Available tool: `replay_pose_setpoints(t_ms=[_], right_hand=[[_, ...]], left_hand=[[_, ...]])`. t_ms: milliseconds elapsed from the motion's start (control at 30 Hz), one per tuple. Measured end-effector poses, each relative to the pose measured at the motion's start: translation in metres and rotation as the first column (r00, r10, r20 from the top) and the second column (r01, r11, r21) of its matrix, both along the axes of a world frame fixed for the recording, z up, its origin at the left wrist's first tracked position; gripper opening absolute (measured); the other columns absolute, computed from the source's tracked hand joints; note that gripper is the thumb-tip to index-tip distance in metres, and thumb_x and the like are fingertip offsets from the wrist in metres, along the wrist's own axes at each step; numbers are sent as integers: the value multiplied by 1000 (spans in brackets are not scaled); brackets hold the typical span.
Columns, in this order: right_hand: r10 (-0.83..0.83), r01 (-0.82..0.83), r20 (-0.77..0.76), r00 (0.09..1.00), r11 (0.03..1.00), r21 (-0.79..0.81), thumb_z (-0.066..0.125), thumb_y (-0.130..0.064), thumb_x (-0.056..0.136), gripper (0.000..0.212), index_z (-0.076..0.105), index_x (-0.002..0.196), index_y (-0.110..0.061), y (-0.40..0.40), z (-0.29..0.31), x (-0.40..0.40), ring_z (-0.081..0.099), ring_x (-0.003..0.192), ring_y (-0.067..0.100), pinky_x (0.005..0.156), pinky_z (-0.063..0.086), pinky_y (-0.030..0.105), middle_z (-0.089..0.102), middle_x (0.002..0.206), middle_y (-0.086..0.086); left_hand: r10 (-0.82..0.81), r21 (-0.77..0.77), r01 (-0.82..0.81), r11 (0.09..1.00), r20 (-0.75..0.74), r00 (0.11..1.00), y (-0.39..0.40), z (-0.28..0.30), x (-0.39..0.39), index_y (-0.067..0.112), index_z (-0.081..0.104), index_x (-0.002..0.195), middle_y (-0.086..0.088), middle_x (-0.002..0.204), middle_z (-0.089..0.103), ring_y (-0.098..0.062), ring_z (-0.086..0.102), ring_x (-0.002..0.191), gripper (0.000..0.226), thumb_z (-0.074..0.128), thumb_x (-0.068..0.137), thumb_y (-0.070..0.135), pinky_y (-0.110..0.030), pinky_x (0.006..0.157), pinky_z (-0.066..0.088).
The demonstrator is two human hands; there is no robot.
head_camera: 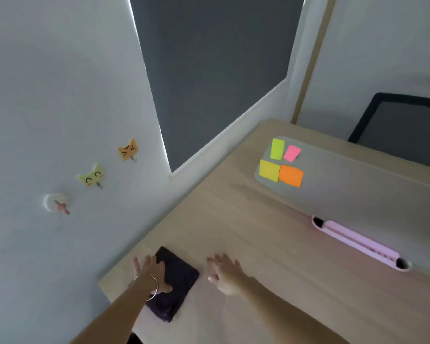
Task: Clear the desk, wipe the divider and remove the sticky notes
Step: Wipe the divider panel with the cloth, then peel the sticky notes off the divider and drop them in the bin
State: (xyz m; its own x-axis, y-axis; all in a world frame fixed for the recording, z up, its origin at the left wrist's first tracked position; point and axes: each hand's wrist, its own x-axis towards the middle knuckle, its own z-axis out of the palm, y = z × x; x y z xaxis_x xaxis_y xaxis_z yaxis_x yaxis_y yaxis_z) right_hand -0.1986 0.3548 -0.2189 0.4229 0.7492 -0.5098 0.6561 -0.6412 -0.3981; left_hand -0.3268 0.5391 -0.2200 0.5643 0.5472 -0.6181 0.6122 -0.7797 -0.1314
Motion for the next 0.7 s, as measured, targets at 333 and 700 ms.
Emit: replay_pose_setpoints(t_ms=[333,700], right_hand=[[-720,729,-227,656,526,438,53,-2,86,24,69,104,-4,-115,68,137,64,97,20,63,38,0,70,108,11],[-789,896,-549,275,3,444,66,-17,80,14,70,68,-22,-99,90,223,66,65,23,64,50,34,70,73,8]], left_hand=[[802,-840,-182,511,390,452,-76,102,183,5,59,118,-7,96,60,-17,57,76,31,59,88,15,-20,59,40],[907,-971,34,235,232,351,-104,129,373,15,53,115,-7,108,51,-24,49,100,28,59,87,16,-34,79,39]])
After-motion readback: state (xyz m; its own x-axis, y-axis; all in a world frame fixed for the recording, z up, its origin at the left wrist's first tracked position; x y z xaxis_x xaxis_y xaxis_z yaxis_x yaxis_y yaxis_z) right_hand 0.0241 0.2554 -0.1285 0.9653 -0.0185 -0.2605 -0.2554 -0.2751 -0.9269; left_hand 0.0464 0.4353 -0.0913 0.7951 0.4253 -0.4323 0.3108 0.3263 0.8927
